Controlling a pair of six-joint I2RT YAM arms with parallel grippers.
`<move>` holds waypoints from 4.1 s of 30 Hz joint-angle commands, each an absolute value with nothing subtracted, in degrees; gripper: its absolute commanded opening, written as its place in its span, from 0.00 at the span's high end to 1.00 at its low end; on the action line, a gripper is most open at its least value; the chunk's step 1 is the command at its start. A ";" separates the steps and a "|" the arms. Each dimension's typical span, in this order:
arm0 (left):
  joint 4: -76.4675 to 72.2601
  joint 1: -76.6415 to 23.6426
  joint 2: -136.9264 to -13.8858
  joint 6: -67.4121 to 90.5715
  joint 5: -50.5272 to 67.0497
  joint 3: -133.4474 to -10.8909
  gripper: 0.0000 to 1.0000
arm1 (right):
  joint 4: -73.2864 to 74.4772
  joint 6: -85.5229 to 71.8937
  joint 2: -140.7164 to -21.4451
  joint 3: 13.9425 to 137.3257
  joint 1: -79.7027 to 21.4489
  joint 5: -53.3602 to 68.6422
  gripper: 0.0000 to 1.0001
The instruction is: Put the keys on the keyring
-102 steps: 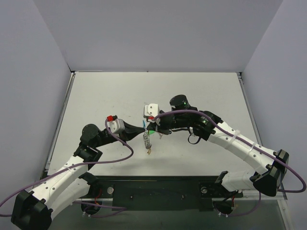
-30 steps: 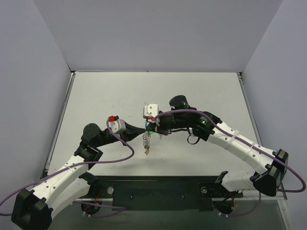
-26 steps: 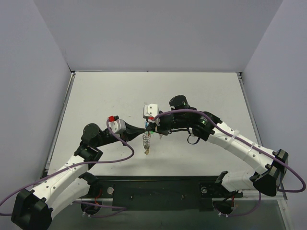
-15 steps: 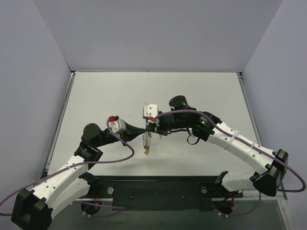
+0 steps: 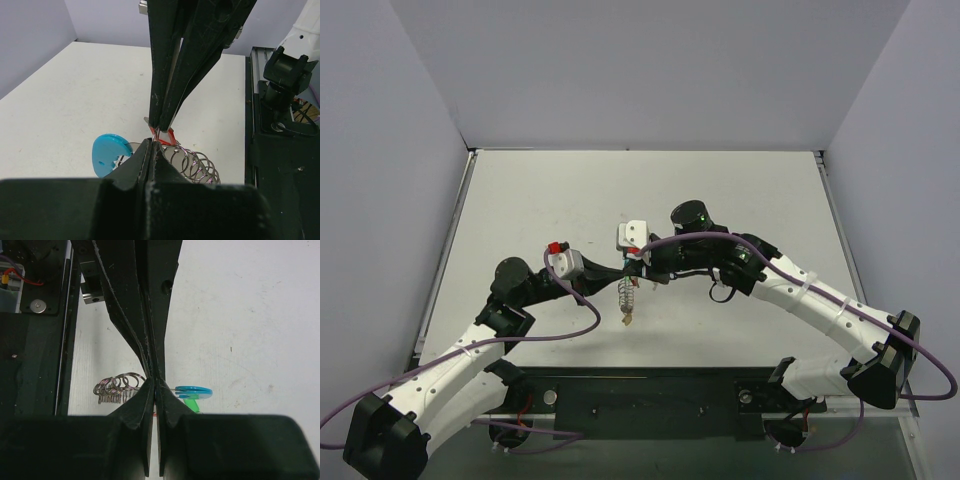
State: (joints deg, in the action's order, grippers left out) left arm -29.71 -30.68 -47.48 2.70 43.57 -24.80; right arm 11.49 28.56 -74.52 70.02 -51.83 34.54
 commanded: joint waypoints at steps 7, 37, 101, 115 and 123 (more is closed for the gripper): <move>-32.34 -30.94 -47.20 2.64 43.16 -27.95 1.00 | 13.18 31.20 -74.00 70.84 -52.91 37.62 1.00; -32.52 -30.67 -47.46 3.87 42.80 -28.13 1.00 | 20.30 38.23 -73.30 71.37 -53.00 38.14 1.00; -32.34 -30.67 -47.81 4.04 43.33 -28.39 1.00 | 9.40 16.00 -77.96 73.47 -48.08 40.78 1.00; -32.34 -30.67 -47.64 4.22 43.42 -28.39 1.00 | 8.96 14.68 -78.49 73.92 -47.20 40.87 1.00; -32.34 -30.67 -48.08 4.22 43.68 -28.56 1.00 | 8.17 14.06 -78.57 74.09 -47.29 40.61 1.00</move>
State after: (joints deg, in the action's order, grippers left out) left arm -27.62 -30.57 -48.29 3.86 42.41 -25.21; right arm 11.84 14.96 -78.13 71.59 -47.55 39.75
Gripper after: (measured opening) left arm 0.015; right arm 0.002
